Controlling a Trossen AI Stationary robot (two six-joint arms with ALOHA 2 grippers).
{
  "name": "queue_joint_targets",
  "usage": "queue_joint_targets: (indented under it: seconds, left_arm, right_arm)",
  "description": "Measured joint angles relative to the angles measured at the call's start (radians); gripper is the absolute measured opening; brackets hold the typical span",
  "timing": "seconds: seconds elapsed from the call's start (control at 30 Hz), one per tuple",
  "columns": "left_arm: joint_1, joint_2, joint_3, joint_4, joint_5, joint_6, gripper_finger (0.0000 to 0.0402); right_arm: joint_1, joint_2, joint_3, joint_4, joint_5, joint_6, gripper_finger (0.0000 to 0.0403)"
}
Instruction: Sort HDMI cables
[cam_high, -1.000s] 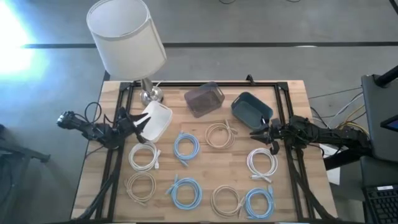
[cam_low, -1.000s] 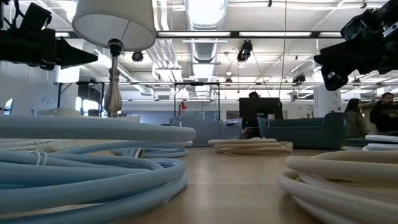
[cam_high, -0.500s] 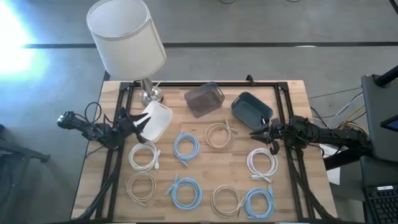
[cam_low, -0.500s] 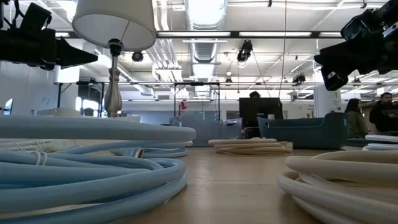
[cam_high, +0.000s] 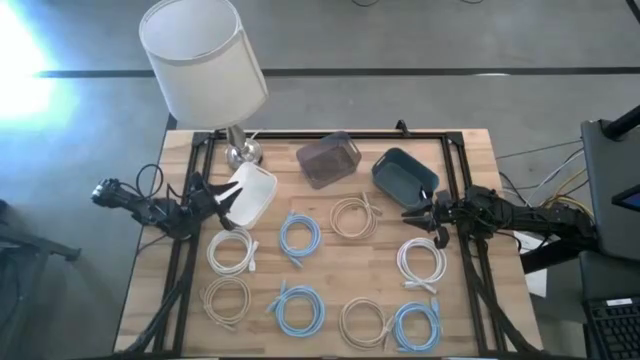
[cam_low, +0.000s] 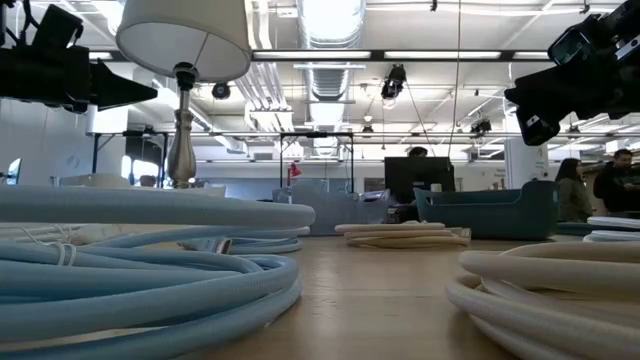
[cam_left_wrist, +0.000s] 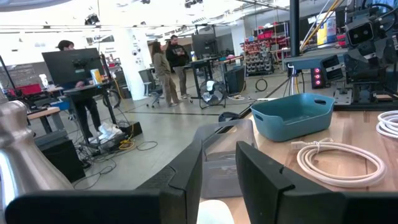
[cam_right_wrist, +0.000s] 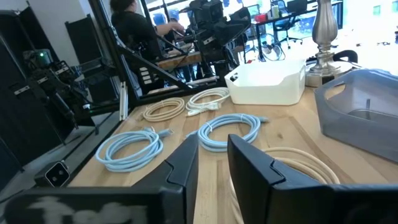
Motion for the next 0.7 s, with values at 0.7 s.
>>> queue_joint_targets:
  seconds: [0.7]
  left_arm:
    - [0.000,0.000,0.000,0.000,0.000,0.000,0.0101]
  right_arm:
    - [0.000,0.000,0.000,0.000,0.000,0.000,0.0071]
